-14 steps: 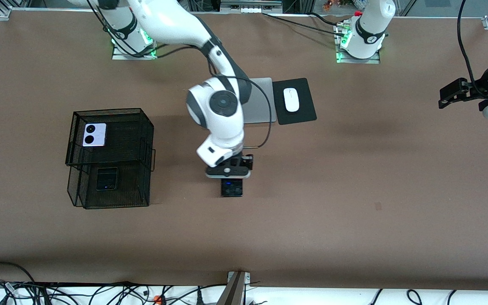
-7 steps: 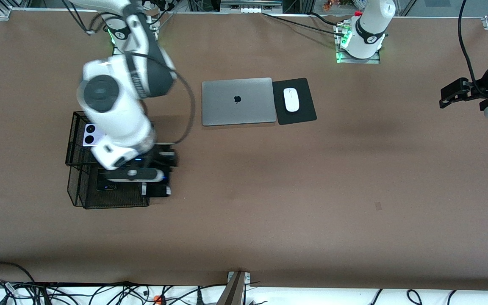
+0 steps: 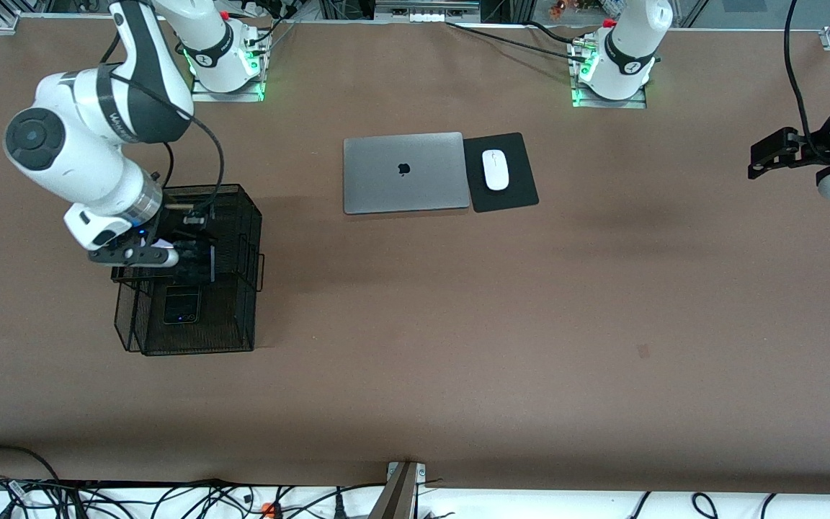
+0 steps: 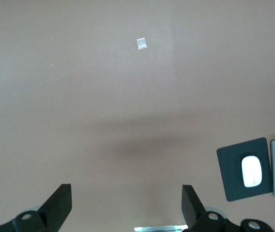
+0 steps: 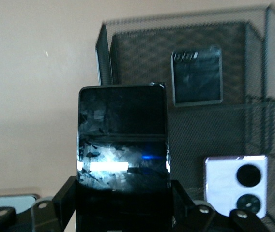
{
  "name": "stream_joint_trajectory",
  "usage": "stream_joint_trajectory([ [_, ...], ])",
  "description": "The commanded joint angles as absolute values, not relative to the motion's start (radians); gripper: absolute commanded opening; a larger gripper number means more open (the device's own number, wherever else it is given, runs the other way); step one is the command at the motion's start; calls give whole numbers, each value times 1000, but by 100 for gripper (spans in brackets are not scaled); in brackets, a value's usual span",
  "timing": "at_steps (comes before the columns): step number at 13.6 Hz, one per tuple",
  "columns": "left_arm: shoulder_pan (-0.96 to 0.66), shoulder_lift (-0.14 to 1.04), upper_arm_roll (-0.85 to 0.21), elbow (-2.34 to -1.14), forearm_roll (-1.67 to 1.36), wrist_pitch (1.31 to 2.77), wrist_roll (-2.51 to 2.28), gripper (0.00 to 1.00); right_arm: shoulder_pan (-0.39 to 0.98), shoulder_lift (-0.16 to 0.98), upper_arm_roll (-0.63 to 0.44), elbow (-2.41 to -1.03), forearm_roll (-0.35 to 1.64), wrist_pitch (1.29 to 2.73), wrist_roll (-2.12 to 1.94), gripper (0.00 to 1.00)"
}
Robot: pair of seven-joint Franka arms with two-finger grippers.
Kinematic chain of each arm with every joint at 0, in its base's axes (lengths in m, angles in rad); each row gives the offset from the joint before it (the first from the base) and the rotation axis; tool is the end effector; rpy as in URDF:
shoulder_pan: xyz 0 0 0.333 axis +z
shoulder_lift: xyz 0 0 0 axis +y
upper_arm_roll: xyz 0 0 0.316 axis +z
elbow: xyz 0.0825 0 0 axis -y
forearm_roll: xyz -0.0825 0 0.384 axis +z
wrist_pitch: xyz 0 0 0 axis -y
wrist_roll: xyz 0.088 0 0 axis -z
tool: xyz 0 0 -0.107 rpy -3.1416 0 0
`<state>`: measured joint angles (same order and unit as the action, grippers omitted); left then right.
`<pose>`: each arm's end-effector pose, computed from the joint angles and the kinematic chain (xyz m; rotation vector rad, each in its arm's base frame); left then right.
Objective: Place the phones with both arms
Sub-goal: 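Carry the bar phone into the organizer's front compartment with the right gripper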
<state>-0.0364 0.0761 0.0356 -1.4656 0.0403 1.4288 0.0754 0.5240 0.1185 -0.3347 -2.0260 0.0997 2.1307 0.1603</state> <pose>0.5631 0.0035 0.6194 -3.0959 0.1126 0.1773 0.5611 0.1156 0.3934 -3.0977 0.0344 0.0218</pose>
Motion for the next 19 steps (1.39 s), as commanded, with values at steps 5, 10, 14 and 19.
stream_joint_trajectory([
  [5, -32, 69, 38, -1442, -9, 1424, -34, 100, 512, 34, -314, -2183, 77, 2189, 178, 0],
  [10, -32, 78, 38, -1408, -2, 1424, -35, 100, 491, 101, -319, -2183, 78, 2262, 175, 0],
  [14, -28, 77, 40, -1407, -8, 1427, -31, 100, 486, 149, -319, -2181, 80, 2324, 172, 0],
  [19, -9, 77, 38, -1402, -15, 1428, -32, 100, 486, 152, -318, -2178, 81, 2324, 179, 87],
])
